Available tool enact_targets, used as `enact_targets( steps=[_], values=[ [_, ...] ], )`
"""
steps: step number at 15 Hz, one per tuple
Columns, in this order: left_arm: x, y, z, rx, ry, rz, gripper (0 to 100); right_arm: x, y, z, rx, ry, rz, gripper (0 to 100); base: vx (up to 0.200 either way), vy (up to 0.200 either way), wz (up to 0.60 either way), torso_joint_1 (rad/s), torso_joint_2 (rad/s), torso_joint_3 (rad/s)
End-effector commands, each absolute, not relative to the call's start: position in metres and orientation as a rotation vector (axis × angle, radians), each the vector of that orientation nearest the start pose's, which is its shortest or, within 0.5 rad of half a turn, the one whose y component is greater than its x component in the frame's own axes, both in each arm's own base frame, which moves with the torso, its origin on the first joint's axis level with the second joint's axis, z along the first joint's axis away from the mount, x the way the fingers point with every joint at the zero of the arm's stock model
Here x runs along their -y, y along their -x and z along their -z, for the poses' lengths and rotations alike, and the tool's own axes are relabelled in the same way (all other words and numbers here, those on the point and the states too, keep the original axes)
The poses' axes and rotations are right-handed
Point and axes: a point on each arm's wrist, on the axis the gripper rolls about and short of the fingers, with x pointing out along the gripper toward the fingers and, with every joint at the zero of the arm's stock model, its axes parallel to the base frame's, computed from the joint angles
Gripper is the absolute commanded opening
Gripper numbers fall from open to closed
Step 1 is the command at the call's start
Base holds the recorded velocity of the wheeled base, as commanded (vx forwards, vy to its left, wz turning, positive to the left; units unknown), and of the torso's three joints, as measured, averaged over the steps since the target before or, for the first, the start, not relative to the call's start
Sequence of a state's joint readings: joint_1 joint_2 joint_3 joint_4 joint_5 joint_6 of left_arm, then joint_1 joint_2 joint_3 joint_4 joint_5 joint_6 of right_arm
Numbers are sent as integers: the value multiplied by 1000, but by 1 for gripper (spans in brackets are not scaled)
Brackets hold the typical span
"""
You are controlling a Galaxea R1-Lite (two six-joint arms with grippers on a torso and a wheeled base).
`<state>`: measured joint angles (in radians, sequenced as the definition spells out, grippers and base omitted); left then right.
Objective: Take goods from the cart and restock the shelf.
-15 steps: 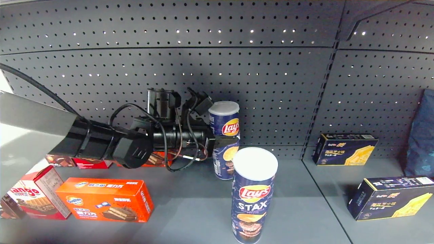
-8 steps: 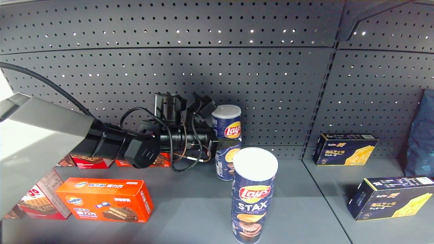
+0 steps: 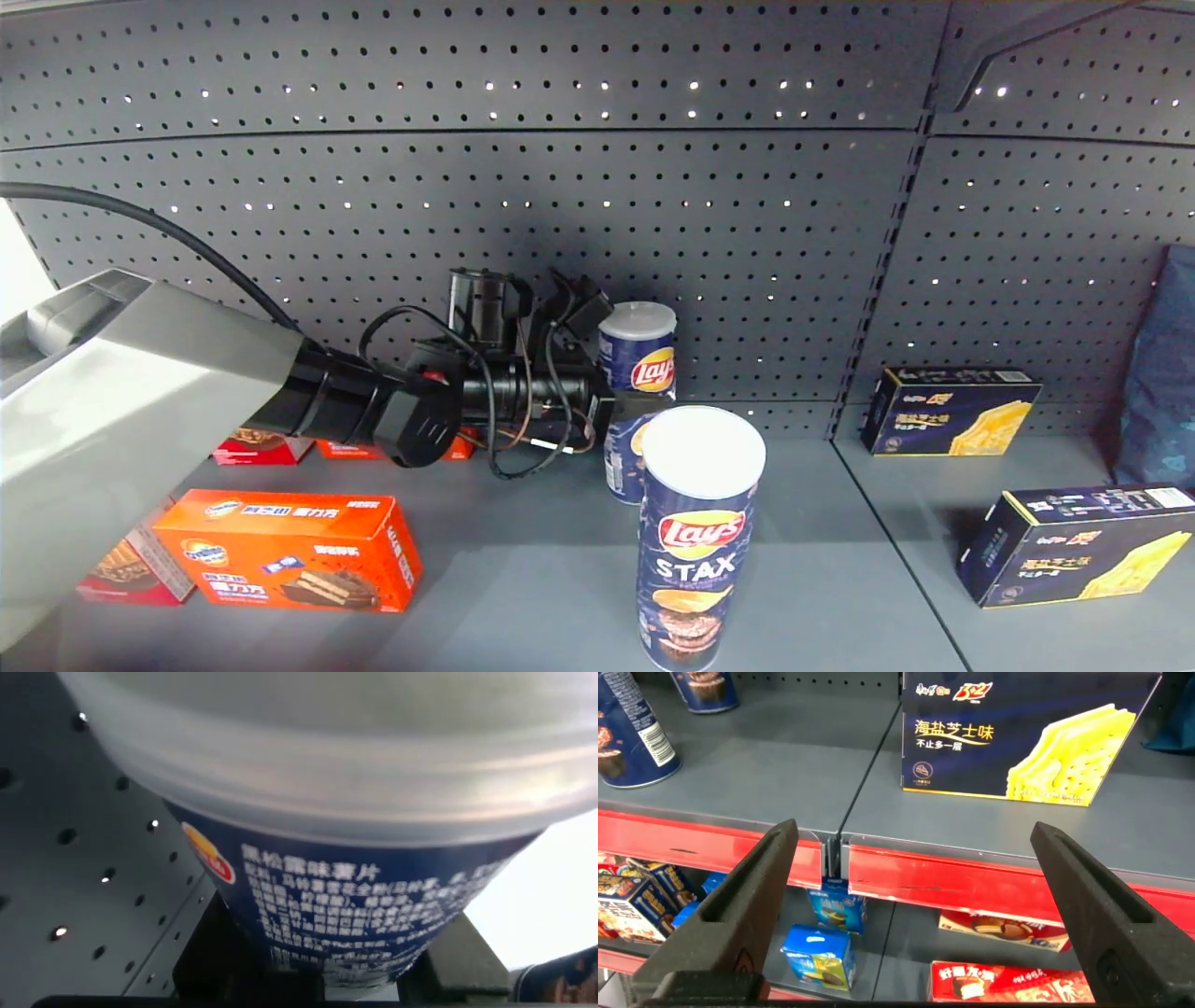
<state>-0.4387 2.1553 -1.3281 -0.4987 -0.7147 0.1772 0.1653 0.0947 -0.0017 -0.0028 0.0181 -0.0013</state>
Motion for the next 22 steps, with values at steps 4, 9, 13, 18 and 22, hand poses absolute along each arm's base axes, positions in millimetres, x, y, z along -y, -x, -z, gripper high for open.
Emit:
enact_targets(
  steps=[4,9,13,18,22],
  values=[
    [199,-384,-135,-235,-150,1178,0,2,15,-78,-92,8,-184,100,0,0,0,0,0,0],
    [186,-380,-135,-229,-188,1150,0,2,15,-78,-92,8,-184,100,0,0,0,0,0,0],
    [180,-368,-143,-221,-190,1150,0,2,15,-78,-92,8,-184,100,0,0,0,0,0,0],
    [181,-367,-150,-198,-193,1150,0,2,15,-78,-92,8,-184,100,0,0,0,0,0,0],
    [186,-366,-154,-184,-192,1157,0,2,15,-78,-92,8,-184,100,0,0,0,0,0,0]
  ],
)
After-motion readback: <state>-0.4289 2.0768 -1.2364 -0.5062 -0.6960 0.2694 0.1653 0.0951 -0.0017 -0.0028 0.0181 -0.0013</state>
